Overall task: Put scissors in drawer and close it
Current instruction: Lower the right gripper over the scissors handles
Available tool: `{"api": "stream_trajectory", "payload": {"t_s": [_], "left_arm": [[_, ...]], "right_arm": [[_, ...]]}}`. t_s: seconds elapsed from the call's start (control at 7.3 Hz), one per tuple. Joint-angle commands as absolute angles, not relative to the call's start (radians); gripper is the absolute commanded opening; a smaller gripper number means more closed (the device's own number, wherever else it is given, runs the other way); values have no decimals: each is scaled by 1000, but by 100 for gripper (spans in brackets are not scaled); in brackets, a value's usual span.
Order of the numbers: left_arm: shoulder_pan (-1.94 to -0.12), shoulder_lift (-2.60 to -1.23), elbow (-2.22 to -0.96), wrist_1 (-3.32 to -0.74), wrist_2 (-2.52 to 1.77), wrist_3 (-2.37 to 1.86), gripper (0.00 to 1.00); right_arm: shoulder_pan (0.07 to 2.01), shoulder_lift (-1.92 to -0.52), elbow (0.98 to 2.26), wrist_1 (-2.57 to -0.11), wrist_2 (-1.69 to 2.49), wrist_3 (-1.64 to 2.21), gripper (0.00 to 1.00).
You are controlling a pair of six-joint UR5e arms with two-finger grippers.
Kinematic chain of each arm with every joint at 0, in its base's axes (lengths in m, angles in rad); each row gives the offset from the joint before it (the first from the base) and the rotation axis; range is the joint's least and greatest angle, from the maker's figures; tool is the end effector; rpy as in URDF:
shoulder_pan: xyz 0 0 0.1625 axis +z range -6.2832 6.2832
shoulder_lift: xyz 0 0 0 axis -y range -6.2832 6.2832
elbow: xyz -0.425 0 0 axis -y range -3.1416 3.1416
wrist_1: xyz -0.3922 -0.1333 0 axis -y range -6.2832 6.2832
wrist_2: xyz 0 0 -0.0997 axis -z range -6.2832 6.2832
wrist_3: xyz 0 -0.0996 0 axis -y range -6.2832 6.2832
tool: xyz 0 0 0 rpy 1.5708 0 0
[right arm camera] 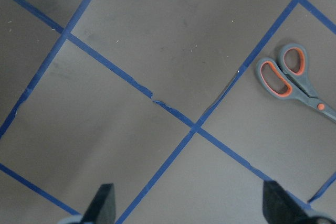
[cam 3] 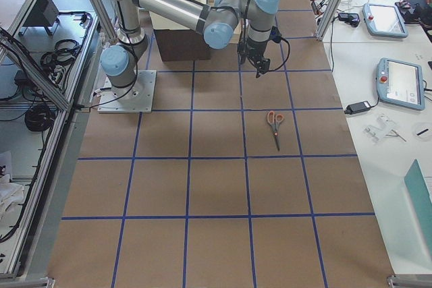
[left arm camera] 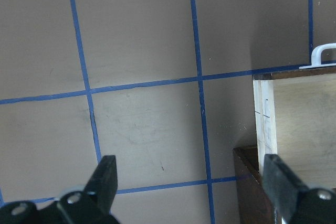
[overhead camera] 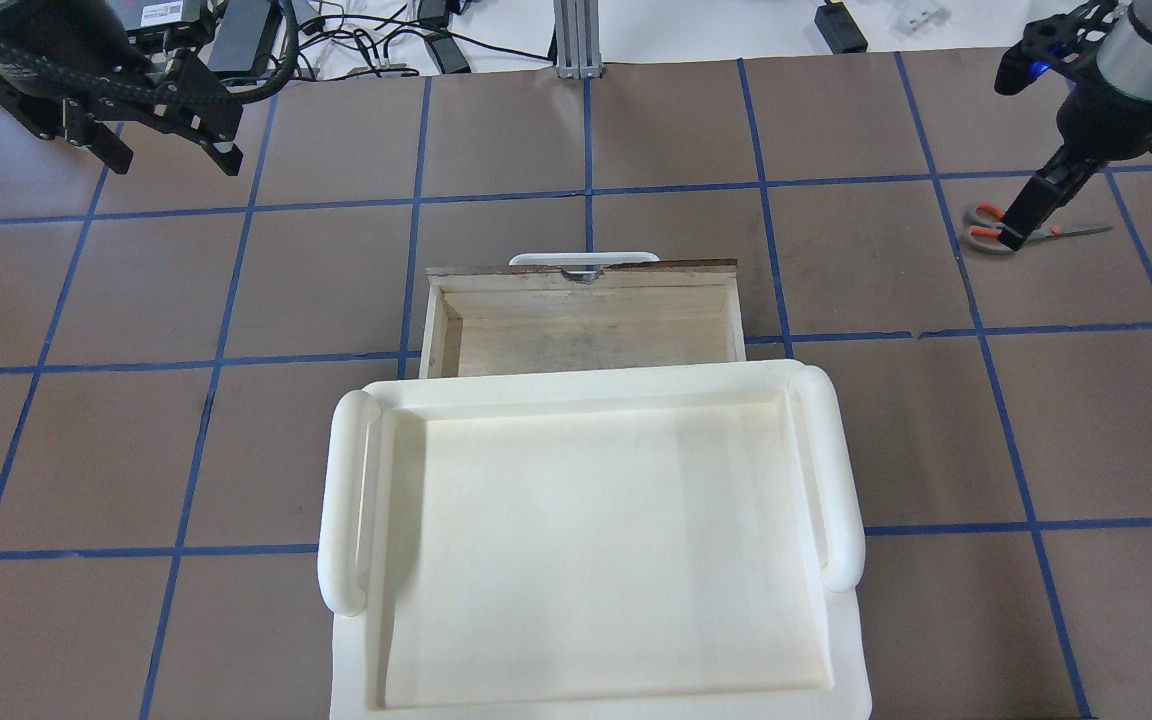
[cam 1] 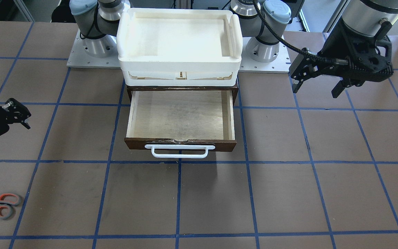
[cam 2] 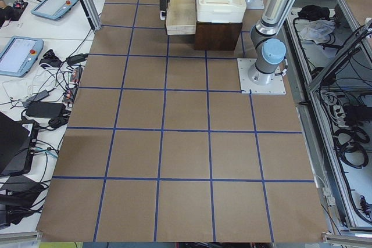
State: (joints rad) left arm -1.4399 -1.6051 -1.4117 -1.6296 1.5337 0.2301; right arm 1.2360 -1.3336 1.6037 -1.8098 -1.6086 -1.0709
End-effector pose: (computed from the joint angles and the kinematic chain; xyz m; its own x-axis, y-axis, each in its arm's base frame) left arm -0.0693 -0.5233 0.5433 -0.9947 0.1010 0.0210 0.0992 0.9924 -0.0726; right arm -0.0664 -0.5851 0.3684 -0.7408 -0.6716 -0.0092 -0.6712 0.7397 0.0481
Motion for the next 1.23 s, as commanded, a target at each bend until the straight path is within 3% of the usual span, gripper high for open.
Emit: {"api": "stream_trajectory", "payload": {"t_s": [0.0, 0.82, 1.1], "left_arm": [[-1439, -1603, -1413, -1631, 1534, 230, 100], [-1439, -1603, -1414, -1631, 1532, 230, 100], [-1440, -1605, -1414, -1629, 1532, 230, 100]], "right_arm": [[1233, -1240, 1601, -1934, -1592, -1320, 100], [1086, -1059, 1575, -2141, -1595, -1779, 100], [1074, -988, 1513, -2172, -1586, -1900, 100]]}}
